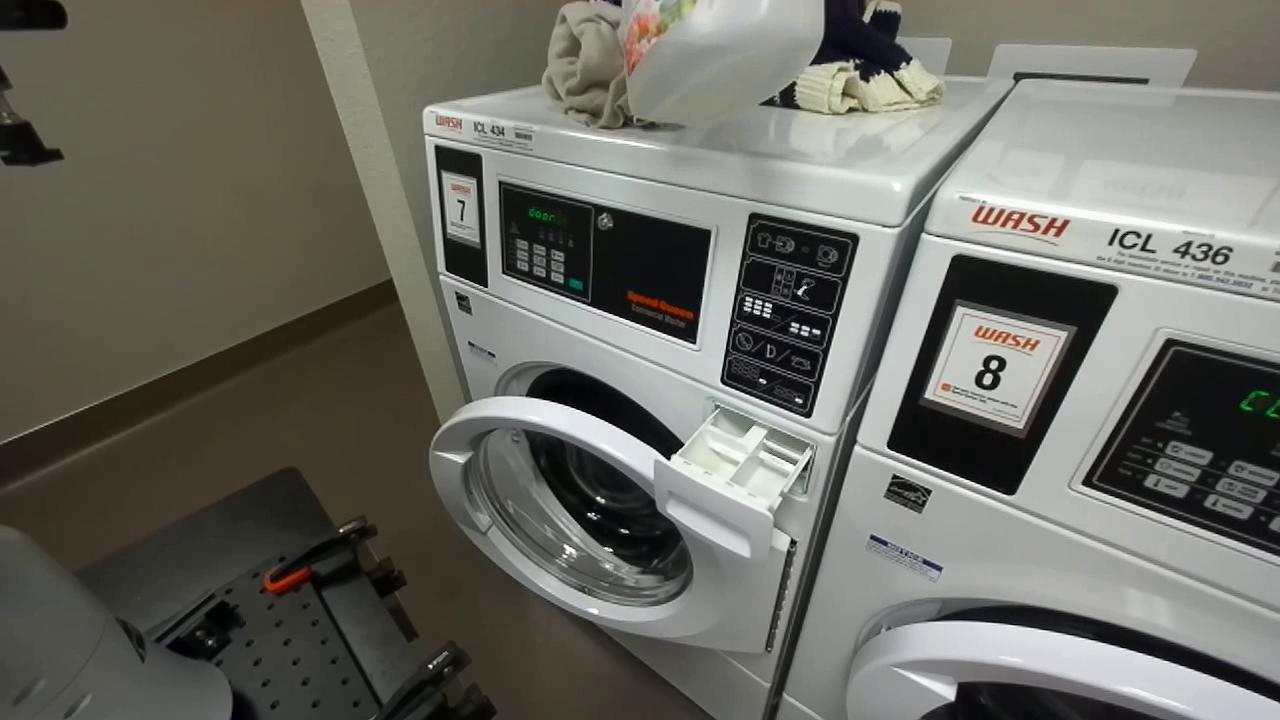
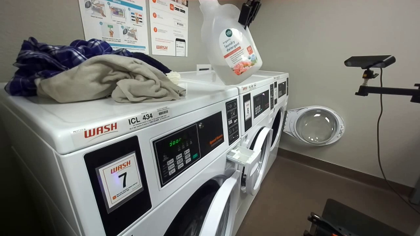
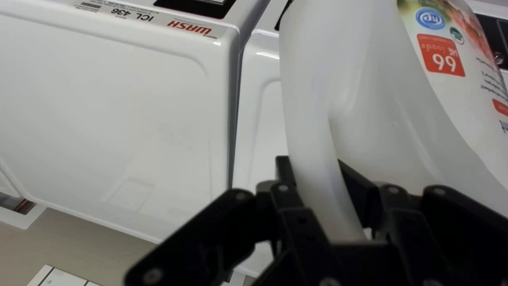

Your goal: Pour some detergent into the washing machine

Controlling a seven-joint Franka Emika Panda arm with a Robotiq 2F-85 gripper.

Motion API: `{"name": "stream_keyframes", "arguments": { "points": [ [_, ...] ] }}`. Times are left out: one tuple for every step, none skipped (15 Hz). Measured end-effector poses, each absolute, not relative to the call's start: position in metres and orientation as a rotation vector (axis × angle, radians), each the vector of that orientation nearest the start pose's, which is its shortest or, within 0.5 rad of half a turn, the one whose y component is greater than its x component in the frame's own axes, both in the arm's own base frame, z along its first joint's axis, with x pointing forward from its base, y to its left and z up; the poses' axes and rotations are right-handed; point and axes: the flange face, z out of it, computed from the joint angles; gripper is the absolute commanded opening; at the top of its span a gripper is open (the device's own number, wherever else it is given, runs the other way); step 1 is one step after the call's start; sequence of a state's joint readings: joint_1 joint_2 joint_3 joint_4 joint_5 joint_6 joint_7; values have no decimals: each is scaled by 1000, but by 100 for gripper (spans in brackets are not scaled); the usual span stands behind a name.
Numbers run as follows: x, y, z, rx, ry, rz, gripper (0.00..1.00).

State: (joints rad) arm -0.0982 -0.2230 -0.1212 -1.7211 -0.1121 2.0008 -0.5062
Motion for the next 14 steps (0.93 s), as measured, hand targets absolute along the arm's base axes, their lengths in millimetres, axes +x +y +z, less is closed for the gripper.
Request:
{"name": "stream_keyframes", "arguments": {
  "points": [
    [495, -125, 714, -3272, -507, -729, 7],
    [488, -123, 711, -3268, -512, -713, 7],
    [482, -120, 708, -3265, -517, -695, 7],
    [475, -118, 704, -3261, -522, -675, 7],
    [469, -116, 700, -3259, -526, -658, 7],
    [462, -115, 697, -3260, -529, -639, 7],
    [457, -114, 693, -3265, -533, -615, 7],
    [451, -114, 687, -3272, -537, -585, 7],
    [447, -114, 681, -3278, -542, -554, 7],
    [444, -114, 674, -3284, -547, -526, 7],
    [443, -115, 666, -3290, -553, -498, 7],
    [442, -115, 658, -3297, -558, -468, 7],
    [442, -117, 650, -3305, -563, -437, 7],
    [442, -119, 642, -3313, -567, -405, 7]
  ]
}}
